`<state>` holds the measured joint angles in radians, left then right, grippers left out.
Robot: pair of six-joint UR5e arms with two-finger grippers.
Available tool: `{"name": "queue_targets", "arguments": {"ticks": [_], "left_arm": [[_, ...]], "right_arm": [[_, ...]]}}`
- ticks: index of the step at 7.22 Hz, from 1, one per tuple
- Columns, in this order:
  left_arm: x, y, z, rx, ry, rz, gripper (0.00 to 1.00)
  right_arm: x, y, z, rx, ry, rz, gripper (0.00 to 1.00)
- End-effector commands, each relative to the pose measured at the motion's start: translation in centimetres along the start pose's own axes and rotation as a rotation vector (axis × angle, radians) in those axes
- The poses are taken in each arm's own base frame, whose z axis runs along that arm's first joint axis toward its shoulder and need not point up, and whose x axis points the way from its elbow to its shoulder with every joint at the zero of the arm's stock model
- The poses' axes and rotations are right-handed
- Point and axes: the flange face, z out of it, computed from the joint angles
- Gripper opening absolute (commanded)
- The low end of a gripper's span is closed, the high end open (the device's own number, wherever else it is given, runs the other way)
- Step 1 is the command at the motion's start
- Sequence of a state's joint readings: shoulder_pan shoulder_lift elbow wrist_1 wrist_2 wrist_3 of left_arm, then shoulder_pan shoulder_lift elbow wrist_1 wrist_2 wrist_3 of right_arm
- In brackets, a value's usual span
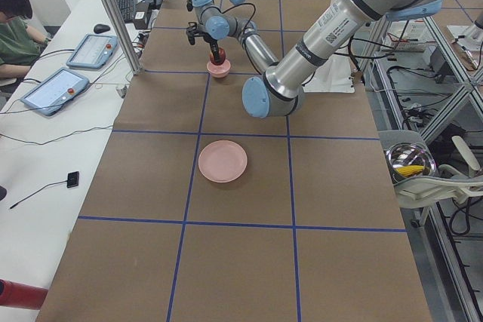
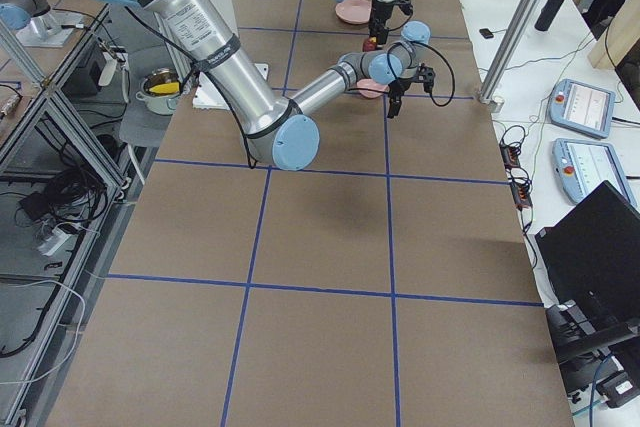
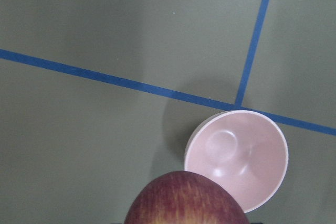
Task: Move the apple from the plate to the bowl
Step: 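Lower the apple into the pink bowl and open the left gripper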
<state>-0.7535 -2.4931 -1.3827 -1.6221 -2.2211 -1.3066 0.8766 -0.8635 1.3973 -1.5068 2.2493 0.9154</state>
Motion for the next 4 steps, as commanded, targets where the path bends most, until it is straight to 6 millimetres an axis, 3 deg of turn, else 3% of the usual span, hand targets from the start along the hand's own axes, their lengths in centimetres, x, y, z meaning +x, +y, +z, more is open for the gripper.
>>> {"name": "queue_targets", "arguments": {"ticks": [1, 4], "left_arm": [[2.9, -1.3, 4.4, 0.03, -0.007, 0.007, 0.0], [3.8, -0.4, 7.8, 0.03, -0.026, 0.017, 0.0]], "right_arm": [[4.0, 0.6, -0.2, -0.019, 0.041, -0.018, 1.0], [5.6, 0.3, -0.2, -0.021, 0.054, -0.025, 1.0]]}}
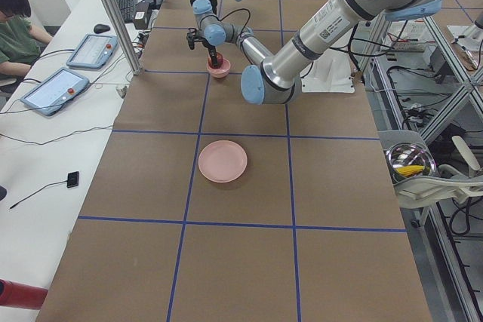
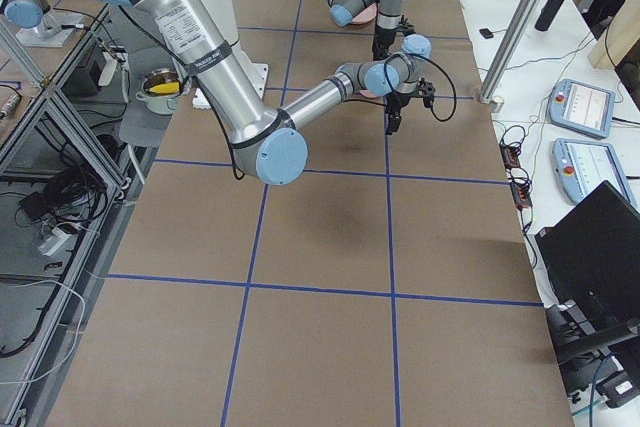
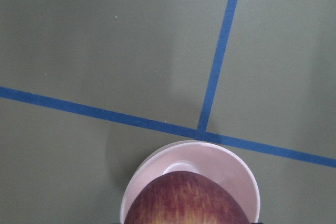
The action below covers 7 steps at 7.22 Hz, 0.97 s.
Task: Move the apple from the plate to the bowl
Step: 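Lower the apple into the pink bowl and open the left gripper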
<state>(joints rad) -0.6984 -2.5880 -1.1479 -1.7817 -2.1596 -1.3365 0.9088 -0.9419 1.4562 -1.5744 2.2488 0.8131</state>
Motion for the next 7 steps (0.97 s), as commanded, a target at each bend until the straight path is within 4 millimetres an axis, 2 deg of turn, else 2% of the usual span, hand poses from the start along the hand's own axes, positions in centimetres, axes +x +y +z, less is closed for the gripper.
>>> {"name": "queue_targets", "arguments": {"ticks": [1, 2, 3, 5, 6, 7], "left_arm": [[0.3, 0.7, 1.8, 0.024, -0.019, -0.063, 0.0], [0.4, 0.7, 1.8, 0.025, -0.018, -0.079, 0.63], [0.6, 1.0, 1.6, 0.024, -0.015, -0.073, 0.99], [0.9, 1.1, 1.0, 0.028, -0.007, -0.063, 0.99], [0.9, 1.5, -0.1, 0.035, 0.007, -0.053, 0.99], [0.0, 0.6, -1.2, 0.042, -0.001, -0.046, 0.99]], "right_arm": [[0.5, -0.1, 0.0, -0.016, 0.019, 0.018, 1.0], [0.5, 0.0, -0.4, -0.012, 0.018, 0.019, 1.0], [0.2, 0.1, -0.9, -0.009, 0.011, 0.017, 1.0], [-0.8, 0.4, -2.0, 0.016, -0.011, 0.005, 1.0], [-0.4, 0.6, -1.8, 0.012, -0.01, -0.009, 1.0], [1.3, -0.4, -3.1, 0.029, -0.008, 0.021, 1.0]]}}
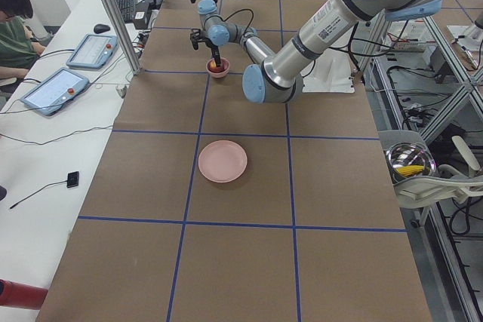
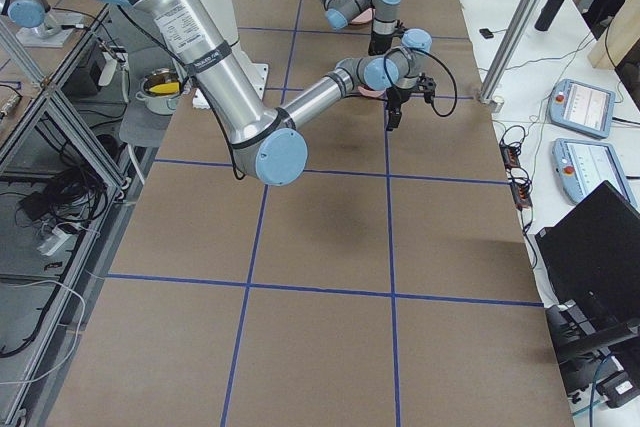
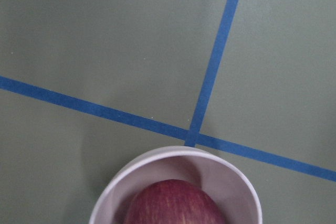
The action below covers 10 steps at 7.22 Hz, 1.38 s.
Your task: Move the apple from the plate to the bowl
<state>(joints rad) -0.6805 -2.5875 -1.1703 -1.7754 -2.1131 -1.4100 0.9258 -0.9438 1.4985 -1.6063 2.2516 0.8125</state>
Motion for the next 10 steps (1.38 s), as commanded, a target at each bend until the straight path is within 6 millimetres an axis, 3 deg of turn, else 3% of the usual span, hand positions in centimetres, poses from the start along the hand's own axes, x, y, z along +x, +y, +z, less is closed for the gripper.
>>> {"name": "queue_targets", "arguments": {"ticks": [1, 2, 3, 5, 6, 8, 9, 10], "left_arm": [[-2.4, -2.0, -3.0, -0.002, -0.054, 0.049, 0.99], [-5.5, -3.3, -5.3, -0.025, -0.076, 0.08, 0.99], [-10.6, -4.4, -8.0, -0.008, -0.049, 0.091, 0.99], [-25.5, -6.7, -14.4, 0.087, -0.052, 0.302, 0.99], [-33.8, -9.1, -18.0, 0.14, -0.089, 0.279, 0.99], [-49.0, -15.1, -23.3, 0.185, -0.201, 0.362, 0.99], [-55.5, -17.5, -23.8, 0.152, -0.248, 0.397, 0.99], [-61.9, -17.2, -23.5, 0.111, -0.279, 0.494, 0.99]], "right_arm": [[3.8, -0.6, -0.7, 0.023, 0.013, 0.026, 1.0], [6.7, -1.9, -2.6, 0.053, 0.024, 0.014, 1.0], [11.7, -1.6, -2.5, 0.05, 0.051, -0.059, 1.0], [21.1, -1.8, -3.7, 0.056, 0.091, -0.106, 1.0], [27.0, -0.9, -4.2, 0.055, 0.107, -0.104, 1.0], [35.3, 0.2, -7.3, 0.083, 0.11, -0.052, 1.0], [38.6, 1.2, -8.1, 0.092, 0.109, -0.002, 1.0], [40.9, 2.6, -8.0, 0.086, 0.109, 0.035, 1.0]]}}
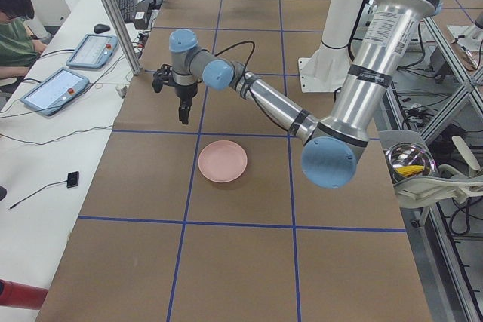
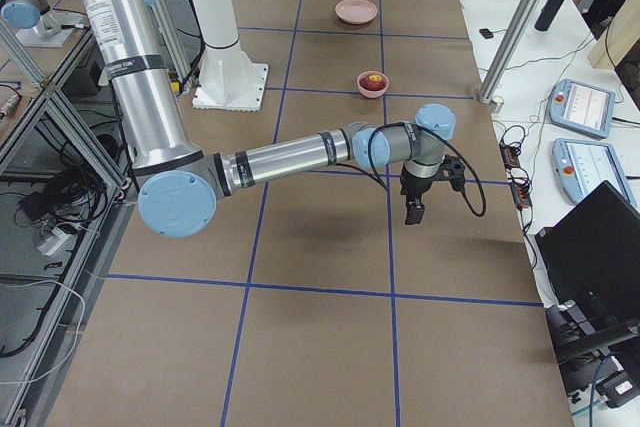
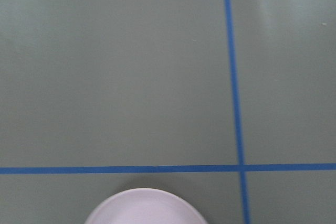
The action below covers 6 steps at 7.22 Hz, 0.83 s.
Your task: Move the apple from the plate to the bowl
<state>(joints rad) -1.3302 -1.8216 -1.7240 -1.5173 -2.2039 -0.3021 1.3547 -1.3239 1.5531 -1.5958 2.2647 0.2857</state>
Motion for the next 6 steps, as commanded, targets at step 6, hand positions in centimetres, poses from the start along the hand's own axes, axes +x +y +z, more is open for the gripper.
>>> {"name": "queue_targets", "arguments": {"ticks": [6], "left_arm": [[-18.0, 10.7, 4.7, -0.116, -0.05, 0.04, 0.99]], "right_arm": [[9.1, 7.4, 1.1, -0.033, 0.002, 0.009, 1.0]]}}
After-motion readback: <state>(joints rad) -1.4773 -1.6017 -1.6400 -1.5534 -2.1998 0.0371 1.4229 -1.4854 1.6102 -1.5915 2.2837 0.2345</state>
